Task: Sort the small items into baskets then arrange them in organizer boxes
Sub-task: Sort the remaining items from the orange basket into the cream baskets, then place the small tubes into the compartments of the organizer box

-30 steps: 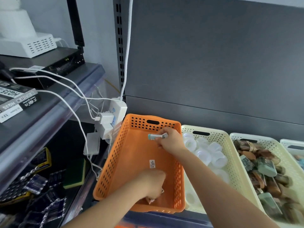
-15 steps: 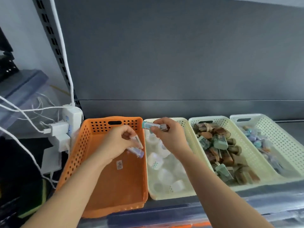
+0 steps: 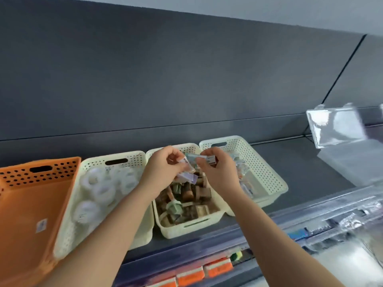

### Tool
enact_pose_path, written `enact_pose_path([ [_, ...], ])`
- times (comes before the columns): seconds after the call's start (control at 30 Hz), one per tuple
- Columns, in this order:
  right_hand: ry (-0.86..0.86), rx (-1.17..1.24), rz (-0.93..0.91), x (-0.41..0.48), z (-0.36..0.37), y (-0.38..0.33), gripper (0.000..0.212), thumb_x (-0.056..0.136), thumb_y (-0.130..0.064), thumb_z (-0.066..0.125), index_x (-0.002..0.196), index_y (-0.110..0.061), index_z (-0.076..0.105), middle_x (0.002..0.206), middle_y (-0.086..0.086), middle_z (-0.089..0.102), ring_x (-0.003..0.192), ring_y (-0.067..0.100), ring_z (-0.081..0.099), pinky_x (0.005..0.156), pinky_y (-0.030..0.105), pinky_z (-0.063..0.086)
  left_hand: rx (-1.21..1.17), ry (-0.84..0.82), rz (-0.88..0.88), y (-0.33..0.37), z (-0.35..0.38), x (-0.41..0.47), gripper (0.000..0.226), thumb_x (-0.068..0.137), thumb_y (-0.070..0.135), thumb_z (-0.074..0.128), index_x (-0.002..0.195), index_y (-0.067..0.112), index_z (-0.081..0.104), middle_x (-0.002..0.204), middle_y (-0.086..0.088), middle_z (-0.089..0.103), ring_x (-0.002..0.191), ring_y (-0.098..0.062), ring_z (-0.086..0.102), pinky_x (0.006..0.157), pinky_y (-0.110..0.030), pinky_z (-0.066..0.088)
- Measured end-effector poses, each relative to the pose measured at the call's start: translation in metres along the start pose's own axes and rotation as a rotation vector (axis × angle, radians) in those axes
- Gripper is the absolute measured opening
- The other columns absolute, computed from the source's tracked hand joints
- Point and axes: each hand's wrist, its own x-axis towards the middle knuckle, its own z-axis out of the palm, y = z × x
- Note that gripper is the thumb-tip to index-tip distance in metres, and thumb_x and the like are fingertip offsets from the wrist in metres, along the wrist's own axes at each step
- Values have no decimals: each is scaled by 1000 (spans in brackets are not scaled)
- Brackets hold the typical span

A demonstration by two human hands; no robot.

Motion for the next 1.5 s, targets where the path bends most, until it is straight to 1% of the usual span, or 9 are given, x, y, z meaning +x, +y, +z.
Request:
enact_pose_path([
  [0.23, 26, -183, 81, 11, -81, 67, 13, 85, -35, 67, 92, -27, 60, 81, -13, 61, 68, 8, 56, 56, 25, 40, 198, -81, 41, 34, 109, 13, 16, 82, 14, 71, 78, 23, 58, 81, 9, 63, 76, -15, 63, 67, -32, 55],
  [0.43, -42, -456, 179, 26, -98, 109, 18, 87, -32, 61, 105, -31, 61, 98, -11, 65, 78, 13, 57, 53, 20, 33, 583, -278, 102, 22, 157, 31, 25, 87, 4, 57, 103, 23, 59, 105, 4, 60, 89, -13, 56, 64, -20, 39],
  [0.57, -153, -541, 196, 35, -100, 129, 24, 91, -28, 56, 114, -30, 59, 112, -8, 63, 100, 19, 59, 76, 33, 52, 839, -371, 223, 7, 166, 37, 42, 83, -4, 56, 119, 17, 56, 110, -1, 58, 88, -14, 49, 68, -24, 35],
  [0.77, 25, -769, -12, 48, -102, 142, 35, 89, -30, 61, 123, -25, 57, 124, -1, 55, 118, 23, 43, 94, 34, 37, 939, -352, 294, -7, 171, 42, 42, 84, -4, 50, 119, 16, 59, 110, -1, 58, 99, -17, 53, 69, -23, 35],
  [0.93, -170, -650, 340, 67, -116, 151, 44, 86, -10, 50, 128, -14, 39, 110, 8, 59, 91, 29, 58, 66, 33, 44, 963, -326, 282, -12, 176, 43, 40, 84, -3, 52, 117, 18, 60, 108, 1, 57, 99, -16, 53, 74, -25, 43],
  [1.03, -216, -614, 311, 75, -128, 159, 23, 80, -5, 43, 96, -18, 54, 91, 3, 60, 81, 25, 56, 59, 28, 42, 985, -278, 270, -12, 179, 43, 42, 85, -1, 52, 120, 20, 60, 109, 3, 56, 100, -14, 50, 78, -24, 43],
  [1.13, -199, -539, 277, 74, -134, 167, 22, 78, -5, 40, 65, -22, 36, 70, -2, 48, 68, 24, 49, 48, 25, 32, 1062, -189, 256, -11, 185, 42, 45, 85, 1, 50, 121, 24, 59, 115, 5, 54, 110, -15, 45, 93, -30, 40],
  [1.33, -171, -464, 186, 77, -178, 185, 13, 80, -6, 41, 74, -16, 47, 71, 0, 54, 64, 22, 50, 47, 25, 33, 1119, 38, -4, 9, 214, 29, 60, 88, 12, 56, 143, 18, 35, 151, -12, 17, 139, -29, 16, 111, -37, 27],
  [1.5, -146, -415, 203, 80, -233, 214, 18, 81, -6, 43, 69, -19, 45, 65, -3, 51, 54, 14, 44, 44, 24, 30, 752, 102, -311, 46, 266, 27, 63, 89, 19, 60, 142, 9, 27, 139, -16, 34, 120, -31, 45, 86, -35, 45],
])
